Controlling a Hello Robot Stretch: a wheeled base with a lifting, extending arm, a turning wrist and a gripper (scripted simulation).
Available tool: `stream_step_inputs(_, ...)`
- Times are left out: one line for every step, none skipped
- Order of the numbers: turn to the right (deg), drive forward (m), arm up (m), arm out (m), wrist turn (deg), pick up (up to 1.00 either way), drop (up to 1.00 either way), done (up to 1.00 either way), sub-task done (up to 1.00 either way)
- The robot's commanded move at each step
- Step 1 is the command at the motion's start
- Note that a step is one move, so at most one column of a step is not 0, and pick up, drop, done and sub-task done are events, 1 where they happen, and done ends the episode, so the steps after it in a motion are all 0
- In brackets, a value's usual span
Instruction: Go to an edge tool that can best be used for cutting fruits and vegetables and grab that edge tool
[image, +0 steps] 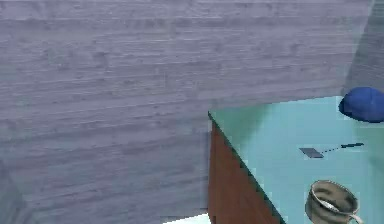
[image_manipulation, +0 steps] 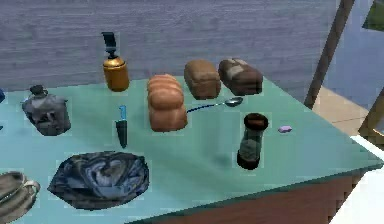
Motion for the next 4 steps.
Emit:
stream_step_inputs(0.0, 0.40, 0.00, 0.00, 0.0, 0.00, 0.00, 0.00, 0.00)
stream_step_inputs(0.0, 0.00, 0.50, 0.00, 0.0, 0.00, 0.00, 0.00, 0.00)
stream_step_inputs(0.0, 0.00, 0.38, 0.00, 0.0, 0.00, 0.00, 0.00, 0.00)
stream_step_inputs(0.0, 0.00, 0.00, 0.36, 0.0, 0.00, 0.00, 0.00, 0.00)
